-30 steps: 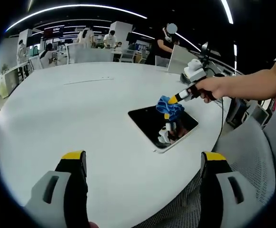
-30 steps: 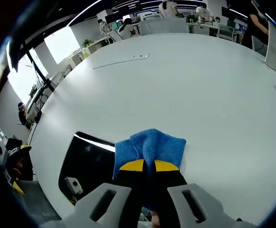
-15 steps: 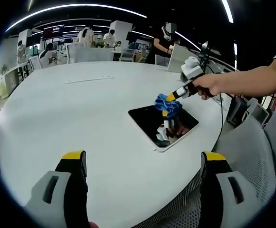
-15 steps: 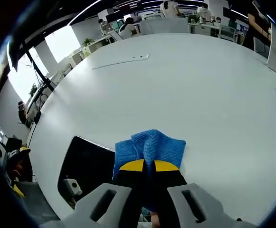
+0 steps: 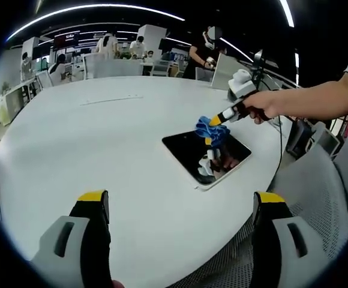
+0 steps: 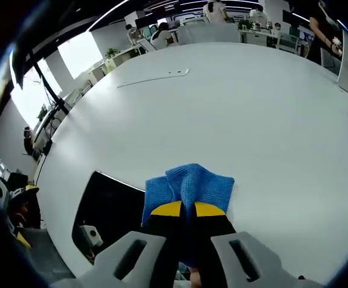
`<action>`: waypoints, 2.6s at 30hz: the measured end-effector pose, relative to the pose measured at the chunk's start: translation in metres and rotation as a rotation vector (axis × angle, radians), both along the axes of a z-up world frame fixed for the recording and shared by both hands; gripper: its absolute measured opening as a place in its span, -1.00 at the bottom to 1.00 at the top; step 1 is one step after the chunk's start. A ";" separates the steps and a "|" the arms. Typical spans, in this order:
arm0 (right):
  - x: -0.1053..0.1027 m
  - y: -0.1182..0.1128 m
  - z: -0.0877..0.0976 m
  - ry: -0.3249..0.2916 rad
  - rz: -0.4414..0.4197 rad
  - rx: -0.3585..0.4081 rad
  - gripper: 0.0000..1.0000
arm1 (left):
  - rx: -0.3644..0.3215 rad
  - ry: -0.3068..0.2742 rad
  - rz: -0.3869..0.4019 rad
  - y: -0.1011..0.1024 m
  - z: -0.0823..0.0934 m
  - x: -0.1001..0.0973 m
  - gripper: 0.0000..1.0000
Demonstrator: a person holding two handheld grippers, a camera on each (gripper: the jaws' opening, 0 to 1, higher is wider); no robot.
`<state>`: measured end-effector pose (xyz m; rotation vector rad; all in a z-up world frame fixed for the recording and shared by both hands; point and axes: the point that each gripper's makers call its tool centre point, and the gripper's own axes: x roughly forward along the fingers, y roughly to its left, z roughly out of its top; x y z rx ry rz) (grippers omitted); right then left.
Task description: Wipe the mirror surface with the cleaning cloth until all visible marks leave the cleaned area.
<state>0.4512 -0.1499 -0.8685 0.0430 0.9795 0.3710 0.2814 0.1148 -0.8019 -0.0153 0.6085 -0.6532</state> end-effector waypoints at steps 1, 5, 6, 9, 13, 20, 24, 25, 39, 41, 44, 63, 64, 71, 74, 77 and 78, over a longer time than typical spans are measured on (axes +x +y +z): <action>0.000 0.000 0.000 0.000 0.002 0.004 -0.99 | 0.001 0.008 -0.001 0.000 -0.001 -0.001 0.98; -0.002 0.000 0.004 0.002 0.000 0.012 -0.99 | 0.002 0.009 0.000 0.000 -0.002 -0.001 0.98; -0.002 -0.001 0.006 -0.003 0.002 0.012 -0.99 | -0.001 0.014 0.003 0.000 -0.002 -0.001 0.98; -0.001 -0.001 0.011 -0.011 0.009 0.015 -0.99 | 0.004 0.013 0.002 0.000 -0.003 -0.001 0.98; -0.002 -0.001 0.023 -0.024 0.016 0.029 -0.99 | 0.009 0.020 0.002 0.001 -0.004 -0.002 0.98; -0.003 -0.008 0.038 -0.039 0.027 0.035 -0.99 | 0.020 0.024 0.011 0.003 -0.006 -0.001 0.98; -0.005 -0.019 0.045 -0.051 0.027 0.040 -0.99 | 0.024 0.021 0.028 0.006 -0.006 0.001 0.98; -0.006 -0.022 0.046 -0.053 0.026 0.040 -0.99 | 0.023 0.021 0.031 0.007 -0.006 0.001 0.98; -0.030 -0.092 0.058 -0.070 -0.062 0.021 -0.99 | 0.023 0.005 0.008 0.002 -0.003 0.001 0.98; -0.034 -0.102 0.060 -0.071 -0.079 0.018 -0.99 | 0.027 0.010 0.001 0.001 -0.004 0.000 0.98; -0.039 -0.113 0.062 -0.072 -0.090 0.013 -0.99 | 0.028 0.007 -0.002 0.001 -0.004 -0.001 0.98; -0.048 -0.106 0.007 -0.004 -0.086 0.004 -0.98 | 0.058 -0.011 0.009 0.006 -0.004 0.002 0.98; -0.049 -0.104 0.002 -0.001 -0.079 0.004 -0.98 | 0.062 -0.002 0.005 0.006 -0.005 0.001 0.98; -0.054 -0.103 -0.007 0.007 -0.062 -0.036 -0.98 | 0.069 0.000 0.000 0.005 -0.006 0.000 0.98; -0.053 -0.105 -0.008 0.009 -0.042 -0.036 -0.98 | 0.075 0.005 -0.003 0.006 -0.008 0.000 0.98; -0.053 -0.105 -0.008 0.020 -0.062 -0.010 -0.98 | 0.073 0.012 -0.002 0.006 -0.009 0.000 0.98; -0.054 -0.104 -0.007 0.017 -0.063 -0.012 -0.98 | 0.074 0.011 -0.004 0.006 -0.009 0.000 0.98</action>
